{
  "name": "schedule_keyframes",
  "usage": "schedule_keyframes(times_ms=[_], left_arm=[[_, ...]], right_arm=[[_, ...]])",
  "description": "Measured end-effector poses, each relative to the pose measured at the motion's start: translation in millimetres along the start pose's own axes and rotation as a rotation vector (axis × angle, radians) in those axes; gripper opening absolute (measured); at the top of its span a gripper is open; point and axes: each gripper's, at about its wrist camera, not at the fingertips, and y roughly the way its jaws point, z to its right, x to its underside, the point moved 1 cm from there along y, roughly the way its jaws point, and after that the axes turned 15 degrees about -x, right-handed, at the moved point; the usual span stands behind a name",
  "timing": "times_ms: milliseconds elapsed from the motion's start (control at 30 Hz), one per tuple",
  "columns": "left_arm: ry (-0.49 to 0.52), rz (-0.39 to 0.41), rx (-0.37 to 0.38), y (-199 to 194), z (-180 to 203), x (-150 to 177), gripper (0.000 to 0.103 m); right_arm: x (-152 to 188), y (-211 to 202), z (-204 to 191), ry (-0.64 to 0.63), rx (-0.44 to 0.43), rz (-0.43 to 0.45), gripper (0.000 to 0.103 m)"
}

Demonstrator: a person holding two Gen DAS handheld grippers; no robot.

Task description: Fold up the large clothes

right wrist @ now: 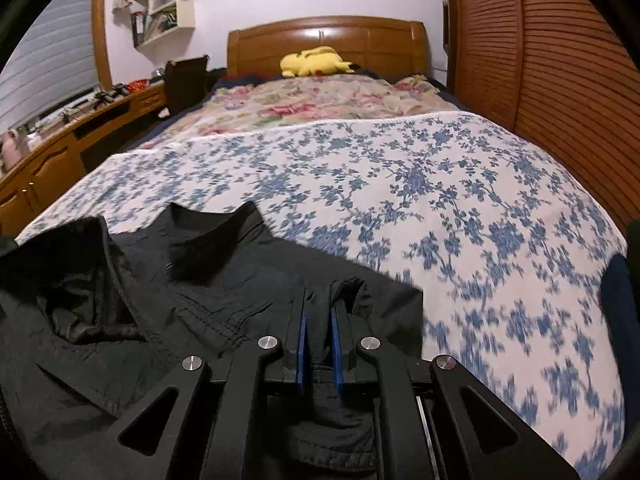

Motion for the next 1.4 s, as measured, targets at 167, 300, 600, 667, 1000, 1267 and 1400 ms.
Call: schedule_keyframes(times_ms=[167, 300, 600, 667, 1000, 1267, 1400], left_arm=[[-0.020, 0.003, 0.057, 10, 7, -6, 0.034], [-0.024, -0.004, 0.106, 17, 19, -9, 0.038], [-0.011, 0.005, 0.135, 16, 39, -12, 0.066], [-0.004, 0.007, 0.134, 16, 43, -10, 0.067], [0.011, 0.008, 0.184, 17, 59, 1, 0.067], [0.026, 0.004, 0.223, 15, 71, 4, 0.067], [0.040, -0.003, 0.229, 16, 76, 7, 0.067]], right_arm=[[-31, 38, 9, 0.020, 0.054, -0.017, 0.010], [-45, 66, 23, 0.066, 0.087, -0.032, 0.010], [-64, 89, 30, 0.143, 0.110, -0.046, 0.012], [-64, 92, 32, 0.142, 0.070, -0.072, 0.022], [-72, 27, 50, 0.149, 0.012, 0.018, 0.075], [-53, 30, 44, 0.078, 0.035, -0.048, 0.075], [-58, 17, 37, 0.050, 0.043, 0.056, 0.075]])
